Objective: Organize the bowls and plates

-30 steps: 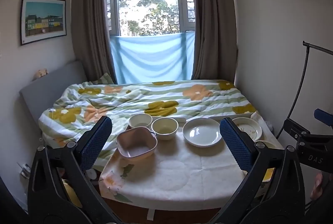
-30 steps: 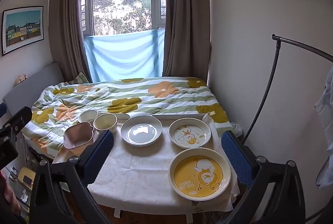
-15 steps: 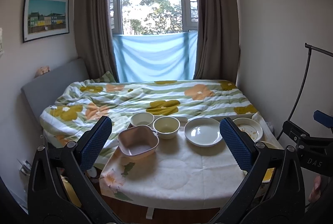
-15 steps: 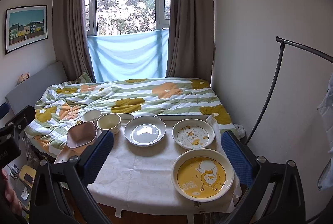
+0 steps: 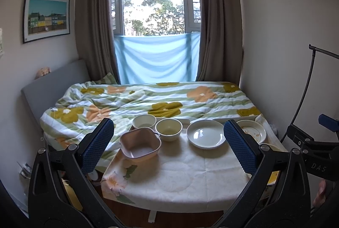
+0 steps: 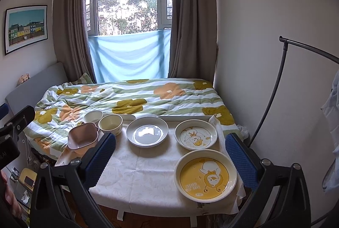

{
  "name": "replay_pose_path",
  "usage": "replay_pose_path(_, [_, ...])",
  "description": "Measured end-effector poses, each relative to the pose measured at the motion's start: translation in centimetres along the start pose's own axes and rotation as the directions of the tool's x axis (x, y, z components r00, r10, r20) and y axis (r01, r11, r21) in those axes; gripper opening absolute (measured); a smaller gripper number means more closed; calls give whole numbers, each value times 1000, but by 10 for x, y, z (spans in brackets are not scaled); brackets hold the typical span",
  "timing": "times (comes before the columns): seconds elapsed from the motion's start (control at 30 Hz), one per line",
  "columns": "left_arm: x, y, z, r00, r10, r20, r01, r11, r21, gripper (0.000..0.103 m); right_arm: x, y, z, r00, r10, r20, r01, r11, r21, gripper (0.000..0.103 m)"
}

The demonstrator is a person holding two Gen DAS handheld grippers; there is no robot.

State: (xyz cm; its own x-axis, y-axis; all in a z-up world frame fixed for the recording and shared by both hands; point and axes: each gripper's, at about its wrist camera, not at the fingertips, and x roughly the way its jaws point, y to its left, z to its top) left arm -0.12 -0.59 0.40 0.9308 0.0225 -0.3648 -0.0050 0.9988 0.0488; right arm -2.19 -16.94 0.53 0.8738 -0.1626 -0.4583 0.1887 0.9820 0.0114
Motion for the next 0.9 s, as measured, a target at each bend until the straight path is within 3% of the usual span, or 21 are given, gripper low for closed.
replay_pose_path(0.9, [-1, 9, -2, 1000, 7, -10, -7, 1000, -18, 103, -1, -6, -10, 1000, -1, -5, 1, 1000, -1, 103])
